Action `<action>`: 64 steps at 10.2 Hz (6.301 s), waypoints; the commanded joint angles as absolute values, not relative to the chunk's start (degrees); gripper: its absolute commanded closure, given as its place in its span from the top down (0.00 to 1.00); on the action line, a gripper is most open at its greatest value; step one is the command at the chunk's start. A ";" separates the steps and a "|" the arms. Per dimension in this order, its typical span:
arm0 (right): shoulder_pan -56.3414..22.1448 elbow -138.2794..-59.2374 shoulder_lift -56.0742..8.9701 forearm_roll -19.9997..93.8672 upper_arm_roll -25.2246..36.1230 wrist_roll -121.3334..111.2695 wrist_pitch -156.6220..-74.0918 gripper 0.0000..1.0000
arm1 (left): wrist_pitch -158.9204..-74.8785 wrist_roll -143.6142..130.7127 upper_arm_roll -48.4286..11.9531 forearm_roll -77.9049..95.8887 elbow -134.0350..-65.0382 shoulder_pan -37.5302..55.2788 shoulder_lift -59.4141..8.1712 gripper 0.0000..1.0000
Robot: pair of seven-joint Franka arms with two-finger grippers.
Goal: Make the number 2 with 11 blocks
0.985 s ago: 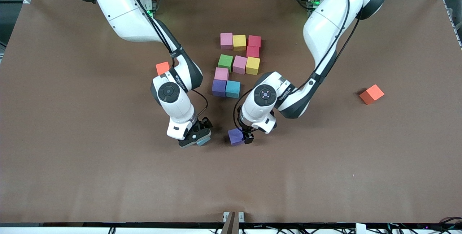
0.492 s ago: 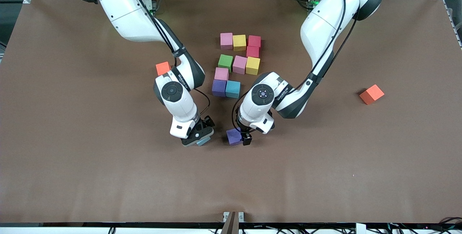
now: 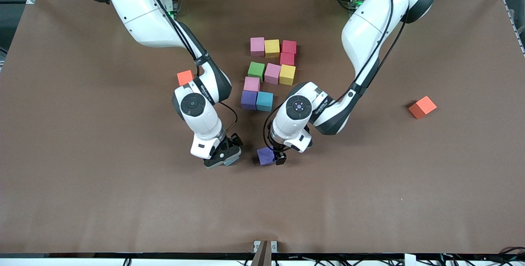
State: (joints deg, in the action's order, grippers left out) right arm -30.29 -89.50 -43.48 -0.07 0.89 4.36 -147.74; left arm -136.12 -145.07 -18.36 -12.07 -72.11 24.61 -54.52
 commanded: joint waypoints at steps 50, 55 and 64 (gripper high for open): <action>8.73 -89.65 9.82 -2.72 -6.07 -7.56 -88.71 1.00 | -138.76 -128.24 -31.90 -12.30 -107.03 10.81 -33.49 0.00; -3.10 -89.12 9.42 -1.24 9.58 -13.85 -87.45 1.00 | -143.70 -125.87 -33.83 -16.79 -113.72 8.89 -31.12 0.00; -1.32 -83.14 2.02 2.64 5.99 -4.30 -84.46 1.00 | -151.35 -125.16 -35.07 -16.70 -119.00 8.26 -31.29 0.00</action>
